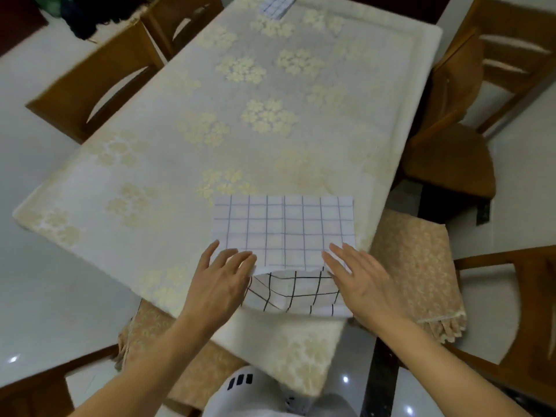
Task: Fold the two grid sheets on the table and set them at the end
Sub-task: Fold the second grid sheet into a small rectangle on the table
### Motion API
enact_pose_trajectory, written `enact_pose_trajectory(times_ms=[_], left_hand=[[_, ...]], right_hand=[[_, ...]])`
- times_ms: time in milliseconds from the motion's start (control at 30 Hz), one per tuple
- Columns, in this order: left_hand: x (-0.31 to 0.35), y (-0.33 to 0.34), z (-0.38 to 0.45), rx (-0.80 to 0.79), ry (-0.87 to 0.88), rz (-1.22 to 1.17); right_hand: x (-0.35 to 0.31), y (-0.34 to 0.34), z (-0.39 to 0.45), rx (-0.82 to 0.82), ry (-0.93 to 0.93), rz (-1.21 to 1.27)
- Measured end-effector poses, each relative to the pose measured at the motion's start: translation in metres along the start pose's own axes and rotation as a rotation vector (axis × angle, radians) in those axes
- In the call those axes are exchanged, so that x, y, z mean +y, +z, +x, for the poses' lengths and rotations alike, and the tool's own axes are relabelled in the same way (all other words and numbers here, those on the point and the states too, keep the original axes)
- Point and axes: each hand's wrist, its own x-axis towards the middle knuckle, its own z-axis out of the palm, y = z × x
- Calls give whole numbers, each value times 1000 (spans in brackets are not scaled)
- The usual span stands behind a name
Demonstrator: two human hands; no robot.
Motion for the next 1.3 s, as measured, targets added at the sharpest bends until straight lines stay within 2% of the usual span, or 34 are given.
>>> enact_pose_trajectory(times_ms=[300, 500, 700, 900, 1100, 1300], left_hand=[[-73, 59, 123, -114, 63, 40], [-88, 92, 150, -107, 51, -1], [-86, 98, 150, -79, -50, -74], [-76, 91, 123, -102, -189, -159], [-68, 111, 92, -221, -162, -165], [-68, 112, 89, -226, -238, -138]], right_hand=[[59, 49, 102, -228, 145, -67], [70, 65, 138, -252, 242, -60], [70, 69, 153, -193, 334, -31], [36, 60, 127, -86, 418, 55], [27, 87, 107, -209, 480, 94], [35, 96, 120, -222, 447, 81]])
